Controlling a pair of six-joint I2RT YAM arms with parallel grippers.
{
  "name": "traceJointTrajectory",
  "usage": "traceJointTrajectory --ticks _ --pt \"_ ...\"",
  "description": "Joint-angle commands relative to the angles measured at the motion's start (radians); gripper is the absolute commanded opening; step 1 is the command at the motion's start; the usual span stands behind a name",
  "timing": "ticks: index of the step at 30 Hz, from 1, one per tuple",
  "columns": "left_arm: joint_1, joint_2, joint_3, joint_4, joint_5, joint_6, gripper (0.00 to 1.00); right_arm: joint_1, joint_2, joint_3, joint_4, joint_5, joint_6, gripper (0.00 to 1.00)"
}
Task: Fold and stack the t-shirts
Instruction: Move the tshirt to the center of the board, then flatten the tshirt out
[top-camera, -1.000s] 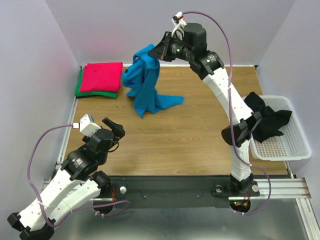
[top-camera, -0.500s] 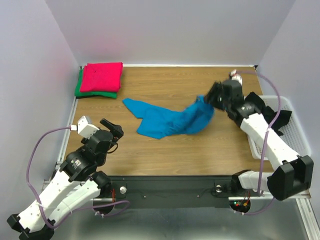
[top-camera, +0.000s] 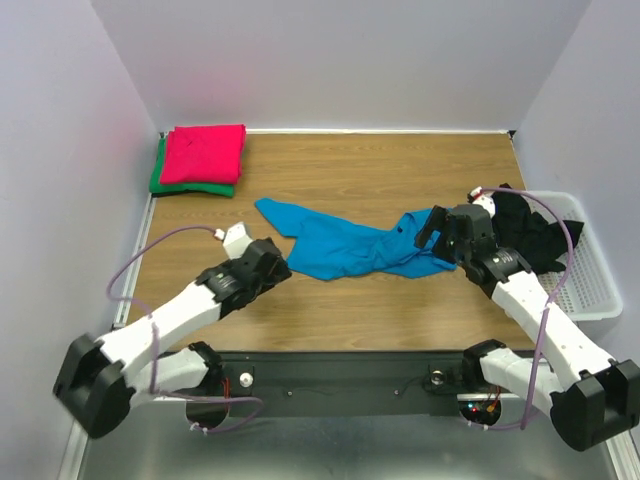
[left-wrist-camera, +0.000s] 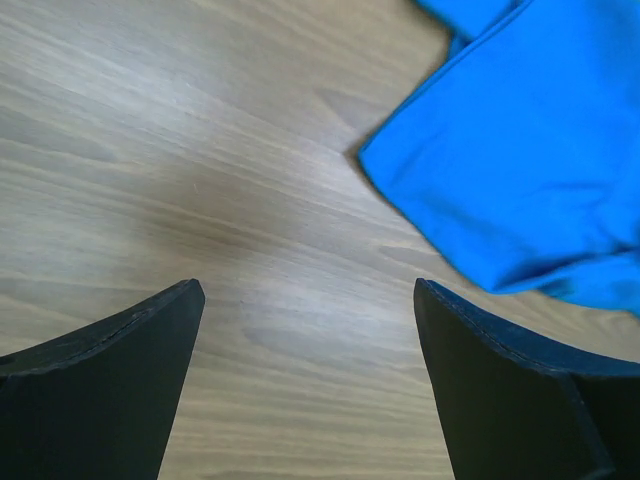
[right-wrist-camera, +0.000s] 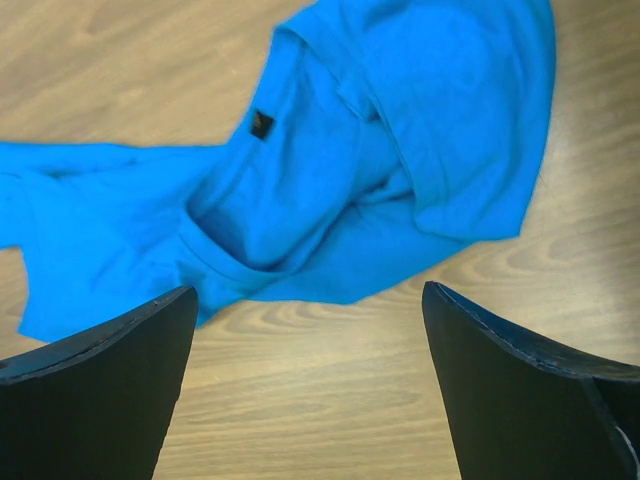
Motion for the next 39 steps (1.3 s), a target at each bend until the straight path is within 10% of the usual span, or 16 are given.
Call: traceJointTrajectory --ticks 1,13,17,19,39 --pt "-0.005 0.205 0.07 0.141 0.043 0.06 0.98 0.004 -0.023 -0.039 -0.004 0.028 -0.006 1.0" --pt "0.021 0.686 0.252 0.263 0.108 0.118 0.73 0.001 -0.11 -0.084 -0.056 0.046 0.003 1.0" --pt "0.026 0.744 0.271 0.266 0.122 0.118 0.4 0.002 -0.109 -0.087 -0.065 0.048 -0.003 1.0" --pt "0.03 0.755 0.265 0.261 0.115 0.12 0.0 0.002 -0.109 -0.087 -0.068 0.06 -0.006 1.0" --pt "0.096 0.117 -0.001 0.042 0.004 0.02 0.0 0.123 0.198 0.051 0.019 -0.129 -0.125 0.99"
